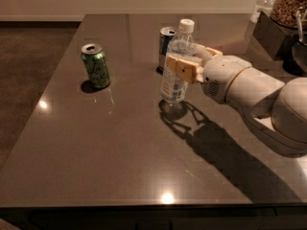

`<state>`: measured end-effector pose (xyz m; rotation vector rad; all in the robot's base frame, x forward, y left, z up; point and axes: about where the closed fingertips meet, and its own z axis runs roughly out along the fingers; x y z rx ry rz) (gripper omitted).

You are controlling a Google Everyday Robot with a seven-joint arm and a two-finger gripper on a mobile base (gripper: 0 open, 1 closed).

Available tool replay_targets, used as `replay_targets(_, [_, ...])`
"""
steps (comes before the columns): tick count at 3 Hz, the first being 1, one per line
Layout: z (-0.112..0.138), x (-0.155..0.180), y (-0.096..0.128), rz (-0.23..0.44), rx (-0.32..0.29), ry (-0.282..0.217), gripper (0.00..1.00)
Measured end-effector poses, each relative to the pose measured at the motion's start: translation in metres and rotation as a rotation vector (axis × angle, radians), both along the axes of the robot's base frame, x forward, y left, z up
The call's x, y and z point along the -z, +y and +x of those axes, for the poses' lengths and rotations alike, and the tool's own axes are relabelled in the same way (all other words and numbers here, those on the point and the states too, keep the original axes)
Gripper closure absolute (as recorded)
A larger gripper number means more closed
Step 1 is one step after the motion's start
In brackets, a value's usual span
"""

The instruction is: Place blue plastic bottle upright

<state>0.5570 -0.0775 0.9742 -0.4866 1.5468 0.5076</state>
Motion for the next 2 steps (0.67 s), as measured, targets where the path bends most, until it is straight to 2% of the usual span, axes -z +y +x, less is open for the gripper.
replay_targets(2, [0.0005, 0.0145, 0.001, -0.027, -0.003, -0.01, 1.0])
